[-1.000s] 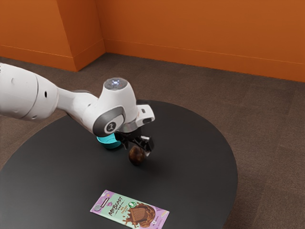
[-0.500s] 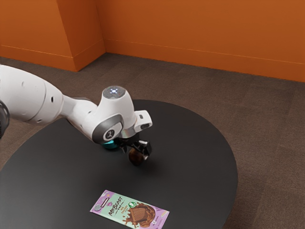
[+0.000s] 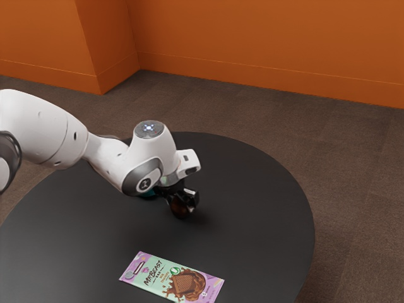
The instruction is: Place the pear in the bowl.
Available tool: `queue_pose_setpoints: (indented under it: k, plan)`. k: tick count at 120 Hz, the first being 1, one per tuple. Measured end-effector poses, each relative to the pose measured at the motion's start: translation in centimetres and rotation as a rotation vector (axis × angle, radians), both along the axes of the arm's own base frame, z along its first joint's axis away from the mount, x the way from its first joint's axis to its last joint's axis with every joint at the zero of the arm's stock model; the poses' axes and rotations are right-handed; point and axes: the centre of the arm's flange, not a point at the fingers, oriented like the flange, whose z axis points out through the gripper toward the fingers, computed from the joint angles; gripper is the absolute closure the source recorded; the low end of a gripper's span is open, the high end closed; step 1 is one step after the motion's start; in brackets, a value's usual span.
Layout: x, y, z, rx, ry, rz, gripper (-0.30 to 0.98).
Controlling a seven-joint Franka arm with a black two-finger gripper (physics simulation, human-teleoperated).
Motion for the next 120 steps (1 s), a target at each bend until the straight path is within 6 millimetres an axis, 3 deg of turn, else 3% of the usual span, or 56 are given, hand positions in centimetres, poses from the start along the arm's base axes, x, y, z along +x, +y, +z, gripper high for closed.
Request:
queue_pose_setpoints:
  k: [27, 45, 61, 80, 88, 100, 120]
  plan:
    - [0.0, -0.1, -0.2, 0.001, -0.001, -0.004, 0.26]
    - [-0.1, 0.5, 3.2, -0.004, -0.037, 0.007, 0.31]
    - [-0.2, 4.7, 5.8, -0.005, -0.061, 0.081, 0.33]
    - [0.8, 13.6, 8.1, -0.001, -0.106, 0.232, 0.34]
    - [1.9, 16.4, 8.6, 0.004, -0.125, 0.275, 0.34]
    - [3.9, 18.5, 7.8, 0.013, -0.135, 0.299, 0.34]
    - [5.0, 18.8, 6.5, 0.018, -0.124, 0.295, 0.34]
